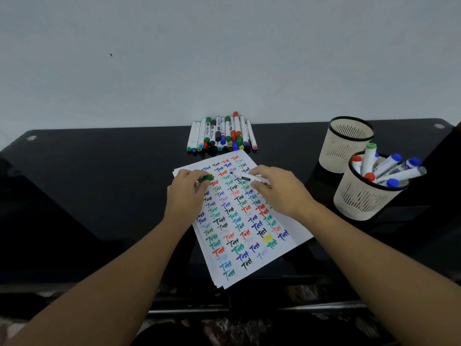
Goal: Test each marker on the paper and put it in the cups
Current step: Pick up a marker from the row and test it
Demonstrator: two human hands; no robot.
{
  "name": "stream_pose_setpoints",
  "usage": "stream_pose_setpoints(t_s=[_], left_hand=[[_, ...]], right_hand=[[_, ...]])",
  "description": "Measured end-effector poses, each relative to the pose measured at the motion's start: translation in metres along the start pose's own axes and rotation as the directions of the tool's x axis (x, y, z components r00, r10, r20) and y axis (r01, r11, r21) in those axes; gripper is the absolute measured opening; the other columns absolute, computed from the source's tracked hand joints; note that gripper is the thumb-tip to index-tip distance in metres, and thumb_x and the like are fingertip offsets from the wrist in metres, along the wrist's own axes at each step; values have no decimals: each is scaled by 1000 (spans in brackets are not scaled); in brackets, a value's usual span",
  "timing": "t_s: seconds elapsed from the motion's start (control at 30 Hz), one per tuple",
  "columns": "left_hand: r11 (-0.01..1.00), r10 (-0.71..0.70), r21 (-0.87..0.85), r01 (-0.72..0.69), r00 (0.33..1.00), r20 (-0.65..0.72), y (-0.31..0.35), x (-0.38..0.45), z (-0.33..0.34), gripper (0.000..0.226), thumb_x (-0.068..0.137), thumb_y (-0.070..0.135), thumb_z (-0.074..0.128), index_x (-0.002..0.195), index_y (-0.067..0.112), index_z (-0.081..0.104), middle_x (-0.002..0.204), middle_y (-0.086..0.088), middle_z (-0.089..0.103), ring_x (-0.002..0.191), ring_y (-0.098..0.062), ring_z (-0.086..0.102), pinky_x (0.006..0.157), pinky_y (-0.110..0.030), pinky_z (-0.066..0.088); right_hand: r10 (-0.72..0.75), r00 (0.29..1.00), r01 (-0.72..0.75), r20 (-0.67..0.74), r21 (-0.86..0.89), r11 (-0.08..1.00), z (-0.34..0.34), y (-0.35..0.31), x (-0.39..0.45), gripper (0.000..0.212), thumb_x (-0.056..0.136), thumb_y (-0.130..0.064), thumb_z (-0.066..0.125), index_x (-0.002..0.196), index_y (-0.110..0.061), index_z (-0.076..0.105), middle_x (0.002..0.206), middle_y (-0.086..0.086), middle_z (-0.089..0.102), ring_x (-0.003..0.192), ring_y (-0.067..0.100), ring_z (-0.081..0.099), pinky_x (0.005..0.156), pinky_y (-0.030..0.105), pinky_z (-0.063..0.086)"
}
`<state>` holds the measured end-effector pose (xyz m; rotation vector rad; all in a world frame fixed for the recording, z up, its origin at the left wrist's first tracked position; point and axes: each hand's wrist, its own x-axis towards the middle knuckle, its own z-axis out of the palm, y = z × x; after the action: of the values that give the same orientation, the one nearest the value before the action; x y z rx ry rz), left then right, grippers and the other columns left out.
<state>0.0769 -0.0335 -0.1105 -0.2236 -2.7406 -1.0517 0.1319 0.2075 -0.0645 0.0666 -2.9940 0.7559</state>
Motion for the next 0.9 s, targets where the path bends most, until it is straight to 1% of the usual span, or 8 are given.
stream_pose_setpoints(t_s=[0.03,0.1,0.17,0.33,0.5,0.7,0.77,0.9], left_hand=[[999,24,-31,-24,1000,-10,1,-2,0,22,99,34,62,120,32,69,116,9,55,98,-6,58,101,-44,49],[995,79,-59,-80,997,-24,4,-6,-1,23,101,28,62,122,28,70,119,7,56,100,-4,58,96,-24,48],[990,130,-50,-131,991,-29,8,-9,-3,24,102,25,61,124,26,70,121,7,58,104,-4,57,87,-9,39],[976,217,-22,-217,976,7,11,-14,-3,26,103,27,59,127,25,68,120,8,64,101,-7,59,87,-22,48],[958,287,-12,-287,958,-3,11,-17,-3,26,103,25,59,127,23,68,121,8,65,99,-4,59,81,-7,39],[928,372,19,-371,928,-5,10,-19,-2,29,102,23,60,131,22,67,122,5,66,104,-7,61,88,-31,55],[938,347,2,-347,938,14,13,-22,-4,38,102,25,61,140,25,59,124,4,67,107,-9,64,91,-31,54],[968,248,-61,-242,960,130,23,-28,-8,69,101,34,60,156,45,21,135,9,65,117,-9,64,100,-27,49]], right_hand=[[-14,1000,14,1,-42,999,0,1,2,34,107,-40,53,141,-37,56,119,-4,65,101,14,62,87,40,57],[-31,1000,31,6,-98,995,3,3,7,36,108,-40,52,143,-40,55,111,-5,62,96,13,60,85,40,56],[-42,999,42,9,-104,994,5,4,10,35,108,-40,53,143,-40,56,109,-5,61,95,14,60,85,41,56],[-65,998,65,0,-80,995,10,2,15,36,108,-39,53,143,-42,56,112,-6,61,99,15,60,92,45,54],[-92,995,94,30,-89,992,12,0,15,35,107,-40,54,141,-43,57,109,-10,55,99,12,55,98,49,50],[-156,987,158,24,-88,984,14,-11,15,33,107,-40,55,139,-40,57,126,-10,65,100,11,62,106,48,42],[-200,979,202,30,-140,969,15,-14,13,37,107,-42,53,144,-39,51,116,-15,67,92,10,62,107,45,38],[-279,959,284,56,-215,934,13,-21,10,51,109,-42,48,156,-36,30,89,-13,61,80,14,56,106,40,36]])
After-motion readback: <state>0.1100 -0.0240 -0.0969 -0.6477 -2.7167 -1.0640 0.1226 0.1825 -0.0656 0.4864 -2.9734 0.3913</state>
